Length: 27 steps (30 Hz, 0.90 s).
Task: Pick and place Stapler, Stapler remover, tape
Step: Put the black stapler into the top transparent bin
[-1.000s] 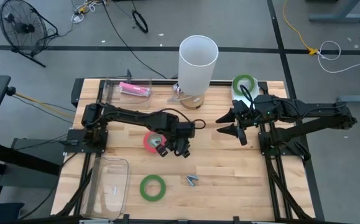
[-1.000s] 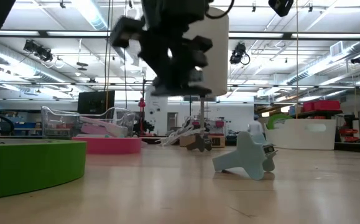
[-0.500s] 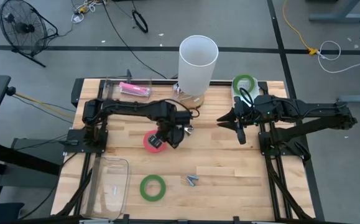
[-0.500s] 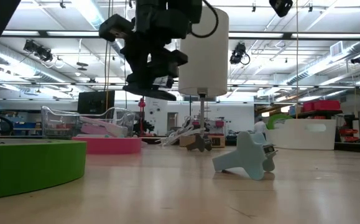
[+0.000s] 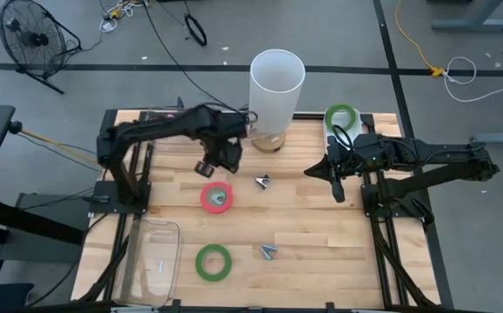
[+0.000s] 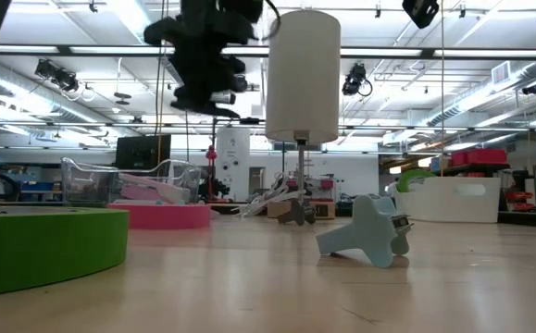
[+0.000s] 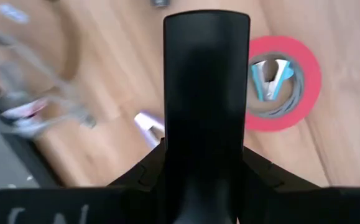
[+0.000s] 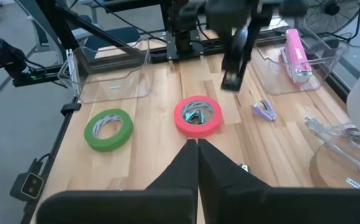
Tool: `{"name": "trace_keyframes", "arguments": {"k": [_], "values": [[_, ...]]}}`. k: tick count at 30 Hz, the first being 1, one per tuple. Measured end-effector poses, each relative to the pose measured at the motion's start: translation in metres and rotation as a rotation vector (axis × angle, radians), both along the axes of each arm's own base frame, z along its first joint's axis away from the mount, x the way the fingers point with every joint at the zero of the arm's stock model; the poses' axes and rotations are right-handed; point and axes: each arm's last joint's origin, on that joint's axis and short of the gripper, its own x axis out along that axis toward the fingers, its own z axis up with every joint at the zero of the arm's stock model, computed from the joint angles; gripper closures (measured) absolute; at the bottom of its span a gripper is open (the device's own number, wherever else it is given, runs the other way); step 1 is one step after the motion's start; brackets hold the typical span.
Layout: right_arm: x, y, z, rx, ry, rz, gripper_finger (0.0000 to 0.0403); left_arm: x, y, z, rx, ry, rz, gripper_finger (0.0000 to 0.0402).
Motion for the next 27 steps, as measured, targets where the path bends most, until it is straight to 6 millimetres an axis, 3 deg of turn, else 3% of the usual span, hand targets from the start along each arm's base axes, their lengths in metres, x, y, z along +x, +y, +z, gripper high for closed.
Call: {"name": "trace_keyframes", "arguments": {"k": [7, 13, 22, 27], "values": [[0.0, 0.0, 0.0, 0.006, -0.001, -0.003, 0.0401, -0.039, 0.021, 0.037, 0.084, -0.085, 0.106, 0.0277], [0.0, 0.0, 0.0, 0.006, -0.001, -0.003, 0.0401, -0.063, 0.042, 0.051, 0.119, -0.126, 0.211, 0.0277], [0.0, 0.0, 0.0, 0.027, -0.001, -0.013, 0.0401, -0.082, 0.083, 0.045, 0.131, -0.094, 0.333, 0.0277], [0.0, 0.0, 0.0, 0.027, -0.001, -0.013, 0.0401, -0.097, 0.099, 0.028, 0.079, -0.044, 0.407, 0.0277]]}}
